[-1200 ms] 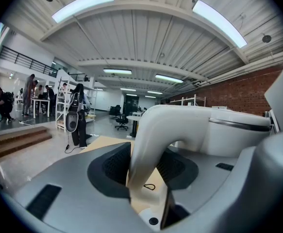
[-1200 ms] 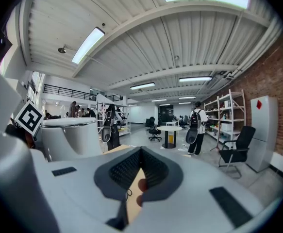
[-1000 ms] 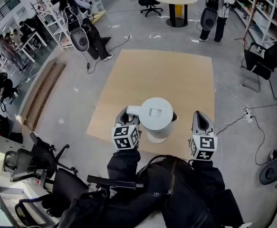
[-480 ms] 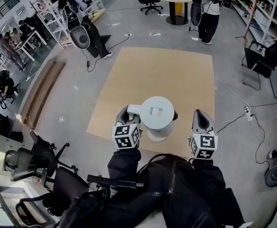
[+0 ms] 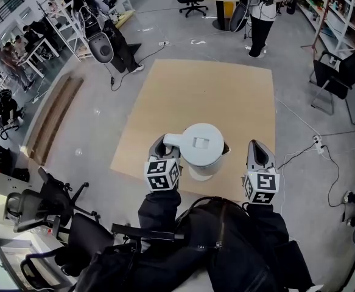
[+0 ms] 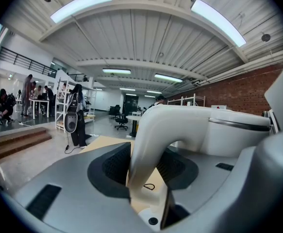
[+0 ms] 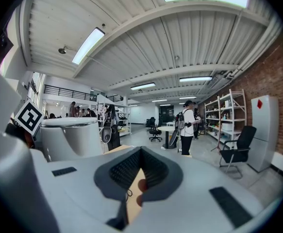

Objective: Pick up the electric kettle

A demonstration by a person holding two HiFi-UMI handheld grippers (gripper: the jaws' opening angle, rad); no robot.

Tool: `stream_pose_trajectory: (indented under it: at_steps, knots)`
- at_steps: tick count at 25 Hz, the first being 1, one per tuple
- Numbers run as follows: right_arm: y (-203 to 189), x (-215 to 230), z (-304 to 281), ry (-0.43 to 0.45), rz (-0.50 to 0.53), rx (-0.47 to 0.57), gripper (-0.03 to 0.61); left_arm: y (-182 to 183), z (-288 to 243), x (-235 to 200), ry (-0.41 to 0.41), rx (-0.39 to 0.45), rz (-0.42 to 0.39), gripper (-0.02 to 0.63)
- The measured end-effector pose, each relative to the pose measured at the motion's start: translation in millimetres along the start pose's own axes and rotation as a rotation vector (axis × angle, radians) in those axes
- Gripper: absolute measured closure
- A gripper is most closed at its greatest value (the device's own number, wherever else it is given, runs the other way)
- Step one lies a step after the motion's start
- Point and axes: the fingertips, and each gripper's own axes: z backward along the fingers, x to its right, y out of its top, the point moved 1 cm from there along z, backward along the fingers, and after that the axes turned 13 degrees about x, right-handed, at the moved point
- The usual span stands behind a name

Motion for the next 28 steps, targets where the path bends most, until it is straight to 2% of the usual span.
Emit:
stream_pose_trajectory:
  at_steps: [28]
  knots:
    - [-0.9,0.1,-5.4,0.0,-0.001,0.001,0.575,-0.3,-8.5,0.6,-0.018,-0.006,-0.013,0.466]
